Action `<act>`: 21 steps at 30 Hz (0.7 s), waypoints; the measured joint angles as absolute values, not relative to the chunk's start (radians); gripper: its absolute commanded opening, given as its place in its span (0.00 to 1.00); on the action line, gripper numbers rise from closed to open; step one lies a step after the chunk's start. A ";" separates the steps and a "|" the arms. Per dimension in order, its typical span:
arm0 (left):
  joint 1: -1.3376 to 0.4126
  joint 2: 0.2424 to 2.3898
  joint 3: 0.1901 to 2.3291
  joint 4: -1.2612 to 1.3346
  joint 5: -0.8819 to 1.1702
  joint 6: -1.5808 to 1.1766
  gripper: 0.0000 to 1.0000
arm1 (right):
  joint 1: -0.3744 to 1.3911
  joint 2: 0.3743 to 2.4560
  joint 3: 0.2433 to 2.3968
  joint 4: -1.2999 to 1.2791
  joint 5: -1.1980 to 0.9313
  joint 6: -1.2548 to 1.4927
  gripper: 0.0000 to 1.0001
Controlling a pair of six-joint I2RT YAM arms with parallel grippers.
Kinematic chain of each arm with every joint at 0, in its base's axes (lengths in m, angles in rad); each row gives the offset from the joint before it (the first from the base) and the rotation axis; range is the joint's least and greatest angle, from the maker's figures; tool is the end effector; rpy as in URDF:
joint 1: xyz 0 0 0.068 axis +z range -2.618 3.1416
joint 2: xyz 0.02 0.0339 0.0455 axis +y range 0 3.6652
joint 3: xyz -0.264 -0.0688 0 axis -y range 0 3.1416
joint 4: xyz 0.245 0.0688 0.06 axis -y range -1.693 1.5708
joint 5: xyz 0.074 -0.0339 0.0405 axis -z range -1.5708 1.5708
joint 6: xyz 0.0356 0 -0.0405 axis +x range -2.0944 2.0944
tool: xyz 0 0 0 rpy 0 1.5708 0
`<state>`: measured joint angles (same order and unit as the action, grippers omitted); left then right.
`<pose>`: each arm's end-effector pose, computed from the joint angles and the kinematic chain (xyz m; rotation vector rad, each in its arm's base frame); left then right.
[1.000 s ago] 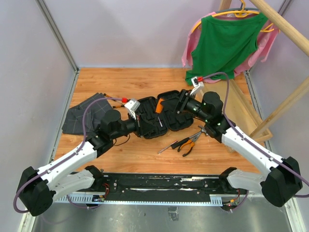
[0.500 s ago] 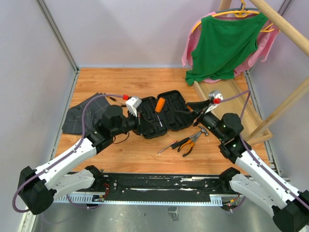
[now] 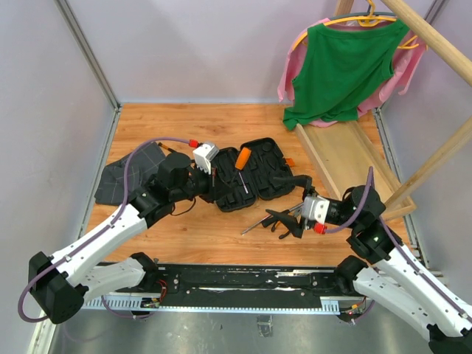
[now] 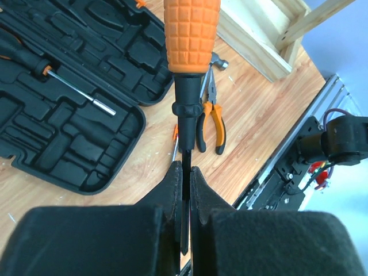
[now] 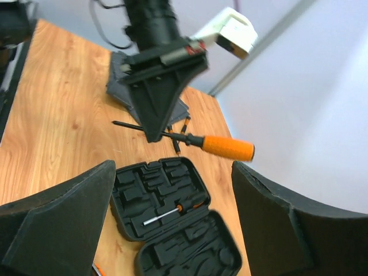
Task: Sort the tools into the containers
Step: Pick up the screwdriver from the center of the board.
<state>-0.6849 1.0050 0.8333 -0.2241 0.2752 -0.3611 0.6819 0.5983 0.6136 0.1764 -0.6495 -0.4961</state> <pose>0.1720 -0.1530 0.3119 0.5215 2.0100 -0.9359 0.1001 0.1090 0.3454 -1.1978 0.8092 0.5992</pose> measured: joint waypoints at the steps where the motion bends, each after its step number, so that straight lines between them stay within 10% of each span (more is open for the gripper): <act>1: -0.685 1.005 0.836 -0.235 0.270 -0.356 0.01 | 0.694 0.596 0.626 0.140 -0.680 -0.548 0.82; 21: -0.685 1.018 0.872 -0.366 0.228 -0.269 0.00 | 0.974 0.844 0.838 -0.301 -0.483 -1.302 0.76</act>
<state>-0.6849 1.0183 0.8722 -0.3660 0.2279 -0.2691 0.9737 0.8436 0.8379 -0.3012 -0.4828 -1.3018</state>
